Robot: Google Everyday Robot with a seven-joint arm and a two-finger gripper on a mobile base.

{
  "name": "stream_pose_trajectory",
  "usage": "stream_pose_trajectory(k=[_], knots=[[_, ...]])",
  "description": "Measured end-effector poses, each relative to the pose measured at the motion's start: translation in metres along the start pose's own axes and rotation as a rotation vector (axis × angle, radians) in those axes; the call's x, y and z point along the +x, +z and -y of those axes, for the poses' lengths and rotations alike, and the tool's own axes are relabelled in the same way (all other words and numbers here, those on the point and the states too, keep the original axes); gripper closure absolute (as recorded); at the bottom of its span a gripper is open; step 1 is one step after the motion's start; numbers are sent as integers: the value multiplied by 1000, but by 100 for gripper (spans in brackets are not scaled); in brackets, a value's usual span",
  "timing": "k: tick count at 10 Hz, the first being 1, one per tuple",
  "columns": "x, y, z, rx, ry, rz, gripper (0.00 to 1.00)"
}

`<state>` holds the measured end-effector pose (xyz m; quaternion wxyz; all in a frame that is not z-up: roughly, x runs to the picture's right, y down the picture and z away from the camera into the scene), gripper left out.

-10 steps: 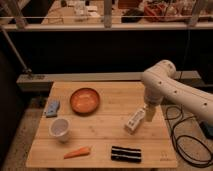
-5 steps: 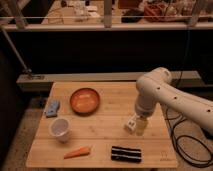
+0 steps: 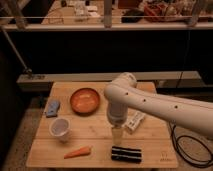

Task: Move the arm in a circular motion

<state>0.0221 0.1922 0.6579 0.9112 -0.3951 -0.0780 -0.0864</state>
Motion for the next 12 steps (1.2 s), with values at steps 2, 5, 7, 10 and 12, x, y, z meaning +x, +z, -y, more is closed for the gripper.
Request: stream_pose_trajectory(k=[2, 5, 7, 10, 12], knots=[[-42, 14, 16, -4, -82, -6, 20], [-92, 37, 81, 43, -146, -6, 20], [-94, 43, 133, 80, -158, -21, 20], [-65, 35, 198, 132, -119, -61, 20], [-27, 22, 240, 170, -56, -102, 20]])
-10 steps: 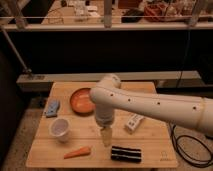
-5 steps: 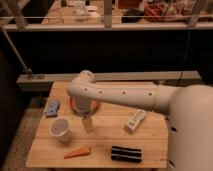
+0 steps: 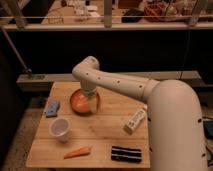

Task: Move the arm in a circular motion

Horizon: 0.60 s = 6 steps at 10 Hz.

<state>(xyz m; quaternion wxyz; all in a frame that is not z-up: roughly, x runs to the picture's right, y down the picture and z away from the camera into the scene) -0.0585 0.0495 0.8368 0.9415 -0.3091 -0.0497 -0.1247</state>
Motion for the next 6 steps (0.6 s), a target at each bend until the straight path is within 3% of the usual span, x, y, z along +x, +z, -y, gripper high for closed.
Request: stream_pose_trajectory(k=[3, 6], knots=[[82, -4, 33, 26, 144, -90, 20], [162, -15, 20, 48, 282, -175, 20]])
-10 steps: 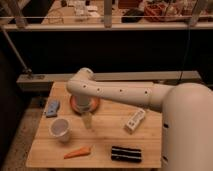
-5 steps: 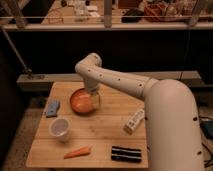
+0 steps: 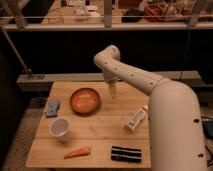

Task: Move the arm in a circular motion

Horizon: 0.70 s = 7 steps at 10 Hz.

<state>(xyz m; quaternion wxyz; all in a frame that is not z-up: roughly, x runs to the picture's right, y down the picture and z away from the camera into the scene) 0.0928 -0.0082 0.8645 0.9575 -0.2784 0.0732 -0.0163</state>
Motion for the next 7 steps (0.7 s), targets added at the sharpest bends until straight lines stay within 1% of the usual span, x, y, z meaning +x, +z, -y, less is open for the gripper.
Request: stream_pose_trajectory(k=[1, 3, 4, 5, 6, 7], knots=[[20, -2, -3, 9, 32, -15, 20], [73, -10, -18, 34, 108, -54, 20], [95, -15, -34, 42, 141, -68, 20], [115, -21, -60, 42, 176, -76, 20], [126, -25, -84, 35, 203, -74, 20], [131, -29, -109, 16, 226, -63, 20]])
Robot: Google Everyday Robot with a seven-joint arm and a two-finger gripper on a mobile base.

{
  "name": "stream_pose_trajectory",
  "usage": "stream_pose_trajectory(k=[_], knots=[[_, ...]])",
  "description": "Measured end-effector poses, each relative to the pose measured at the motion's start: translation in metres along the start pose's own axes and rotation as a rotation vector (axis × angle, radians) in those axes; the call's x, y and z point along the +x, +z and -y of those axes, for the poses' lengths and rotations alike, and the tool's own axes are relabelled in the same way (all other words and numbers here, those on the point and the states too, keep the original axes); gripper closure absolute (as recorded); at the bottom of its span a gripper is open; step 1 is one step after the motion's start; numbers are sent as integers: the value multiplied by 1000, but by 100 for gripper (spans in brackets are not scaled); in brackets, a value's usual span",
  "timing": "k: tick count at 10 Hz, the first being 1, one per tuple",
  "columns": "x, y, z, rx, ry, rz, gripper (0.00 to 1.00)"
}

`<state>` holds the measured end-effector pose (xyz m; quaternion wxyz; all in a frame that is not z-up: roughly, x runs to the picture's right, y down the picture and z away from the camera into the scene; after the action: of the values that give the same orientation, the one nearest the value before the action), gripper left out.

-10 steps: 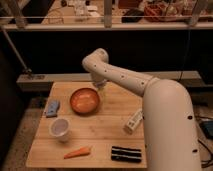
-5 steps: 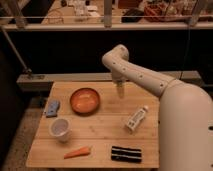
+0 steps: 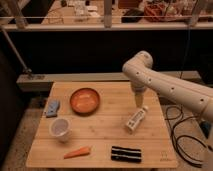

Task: Move the arm in a circular motion

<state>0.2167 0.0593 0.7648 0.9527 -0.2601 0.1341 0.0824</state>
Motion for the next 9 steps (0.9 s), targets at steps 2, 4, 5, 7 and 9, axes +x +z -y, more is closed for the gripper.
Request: stream_pose_trajectory(k=[2, 4, 5, 7, 9], knots=[[7, -5, -48, -62, -2, 42, 20], [0, -14, -87, -107, -32, 86, 20], [-19, -23, -118, -147, -76, 133, 20], [-59, -36, -151, -194, -158, 190, 20], [-106, -50, -181, -225, -278, 247, 20]])
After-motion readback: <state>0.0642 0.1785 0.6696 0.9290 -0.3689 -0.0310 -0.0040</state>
